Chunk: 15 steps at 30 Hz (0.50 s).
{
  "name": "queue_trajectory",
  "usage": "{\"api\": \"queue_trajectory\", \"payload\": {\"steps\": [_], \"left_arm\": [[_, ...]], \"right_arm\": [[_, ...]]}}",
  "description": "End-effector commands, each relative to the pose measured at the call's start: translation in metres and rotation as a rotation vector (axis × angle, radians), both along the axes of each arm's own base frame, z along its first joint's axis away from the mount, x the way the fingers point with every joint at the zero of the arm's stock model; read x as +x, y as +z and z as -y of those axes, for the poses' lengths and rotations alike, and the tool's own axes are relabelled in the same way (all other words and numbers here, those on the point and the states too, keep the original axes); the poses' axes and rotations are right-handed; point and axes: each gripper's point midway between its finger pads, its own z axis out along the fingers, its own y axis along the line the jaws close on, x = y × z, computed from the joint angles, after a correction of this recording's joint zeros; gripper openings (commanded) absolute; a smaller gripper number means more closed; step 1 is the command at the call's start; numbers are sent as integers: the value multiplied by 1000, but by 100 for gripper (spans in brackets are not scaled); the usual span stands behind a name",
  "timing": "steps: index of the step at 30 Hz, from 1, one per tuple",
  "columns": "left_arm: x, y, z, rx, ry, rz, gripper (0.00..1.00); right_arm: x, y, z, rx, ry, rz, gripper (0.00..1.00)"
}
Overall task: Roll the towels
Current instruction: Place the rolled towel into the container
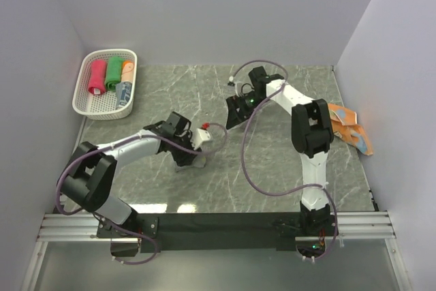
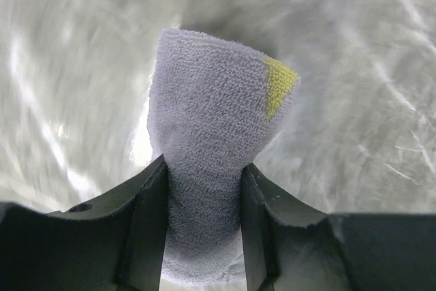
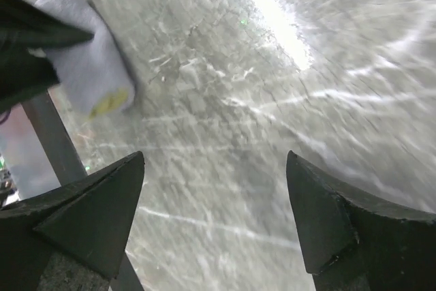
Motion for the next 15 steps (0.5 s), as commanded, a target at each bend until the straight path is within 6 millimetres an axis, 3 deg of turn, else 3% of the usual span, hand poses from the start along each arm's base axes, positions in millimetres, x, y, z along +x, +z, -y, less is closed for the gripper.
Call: {"api": "queue_trajectory", "payload": {"steps": [1,2,6,7,9,10,12,13,14,15], "left_arm": [[-18,-7,-42,94,315,-246,1],[3,9,-48,52,423,-236,0],[53,67,-68,-74,644,-172,0],[74,88,-84,-115,732,-139,0],[87,107,-105,-146,817,-139,0],[108,130,-132,-188,897,-94,0],[122,143,-166,-193,995,-74,0],[138,165,-200,-213,1083,-10,0],[145,165,-217,-204,1131,-8,0],[148,170,-247,-197,1214,7,0]], "right_arm": [[4,45,7,32,-30,65,93],[6,49,10,35,-39,68,93],[14,63,20,49,-67,80,95],[14,63,22,49,-70,80,96],[15,67,24,52,-73,81,96],[15,68,24,53,-72,81,96],[14,70,26,58,-75,78,97],[13,69,26,57,-76,76,97],[12,69,26,61,-74,73,97],[11,70,26,62,-75,71,98]]}}
